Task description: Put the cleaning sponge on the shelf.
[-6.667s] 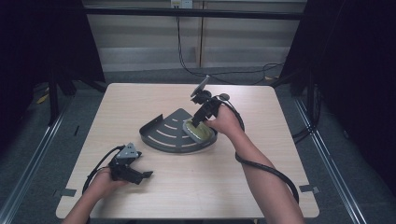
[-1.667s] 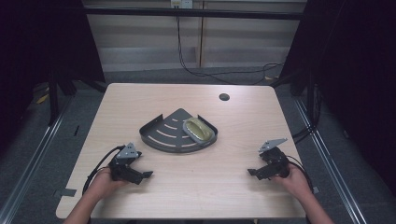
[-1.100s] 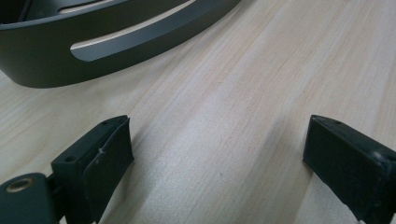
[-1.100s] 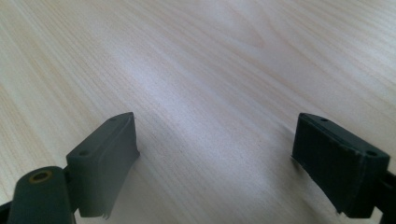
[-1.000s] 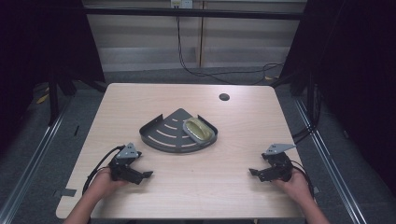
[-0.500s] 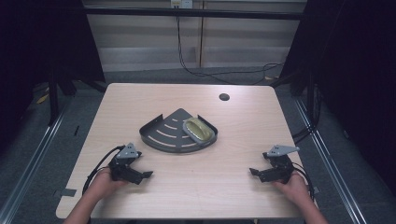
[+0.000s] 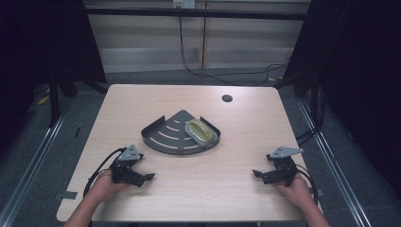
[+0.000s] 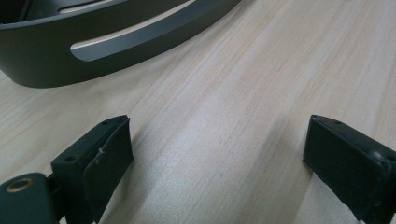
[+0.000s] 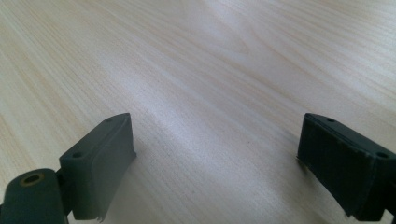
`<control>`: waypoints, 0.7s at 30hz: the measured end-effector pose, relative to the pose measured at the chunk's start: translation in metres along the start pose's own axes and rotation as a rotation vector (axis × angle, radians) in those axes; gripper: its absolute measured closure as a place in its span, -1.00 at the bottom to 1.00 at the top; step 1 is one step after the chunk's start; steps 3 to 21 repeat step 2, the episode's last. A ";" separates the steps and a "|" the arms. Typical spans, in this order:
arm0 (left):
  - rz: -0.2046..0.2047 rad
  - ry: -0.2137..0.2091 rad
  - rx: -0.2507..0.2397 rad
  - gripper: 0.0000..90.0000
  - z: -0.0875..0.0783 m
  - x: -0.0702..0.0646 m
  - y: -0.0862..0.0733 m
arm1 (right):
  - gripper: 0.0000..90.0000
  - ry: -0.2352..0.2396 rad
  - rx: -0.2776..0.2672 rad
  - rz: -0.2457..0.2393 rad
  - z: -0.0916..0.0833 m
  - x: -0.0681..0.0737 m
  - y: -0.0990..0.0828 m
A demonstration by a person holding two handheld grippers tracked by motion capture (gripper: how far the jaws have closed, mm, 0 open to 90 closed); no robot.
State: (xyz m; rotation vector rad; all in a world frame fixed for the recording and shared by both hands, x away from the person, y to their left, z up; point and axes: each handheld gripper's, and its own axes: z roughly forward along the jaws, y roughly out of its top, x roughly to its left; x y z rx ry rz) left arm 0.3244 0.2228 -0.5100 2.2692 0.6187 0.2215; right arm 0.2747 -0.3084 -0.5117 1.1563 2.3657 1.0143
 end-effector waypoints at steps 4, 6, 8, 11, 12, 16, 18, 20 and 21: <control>0.000 0.000 0.000 -0.83 0.000 0.000 0.000 | -0.78 0.000 0.000 0.001 0.000 0.000 0.000; 0.000 0.000 0.000 -0.83 0.000 0.000 0.000 | -0.78 0.000 0.000 0.001 0.000 0.000 0.000; 0.000 0.000 0.000 -0.83 0.000 0.000 0.000 | -0.78 0.000 0.000 0.001 0.000 0.000 0.000; 0.000 0.000 0.000 -0.83 0.000 0.000 0.000 | -0.78 0.000 0.000 0.001 0.000 0.000 0.000; 0.000 0.000 0.000 -0.83 0.000 0.000 0.000 | -0.78 0.000 0.000 0.001 0.000 0.000 0.000; 0.000 0.000 0.000 -0.83 0.000 0.000 0.000 | -0.78 0.000 0.000 0.001 0.000 0.000 0.000; 0.000 0.000 0.000 -0.83 0.000 0.000 0.000 | -0.78 0.000 0.000 0.001 0.000 0.000 0.000; 0.000 0.000 0.000 -0.83 0.000 0.000 0.000 | -0.78 0.000 0.000 0.001 0.000 0.000 0.000; 0.000 0.000 0.000 -0.83 0.000 0.000 0.000 | -0.78 0.000 0.000 0.001 0.000 0.000 0.000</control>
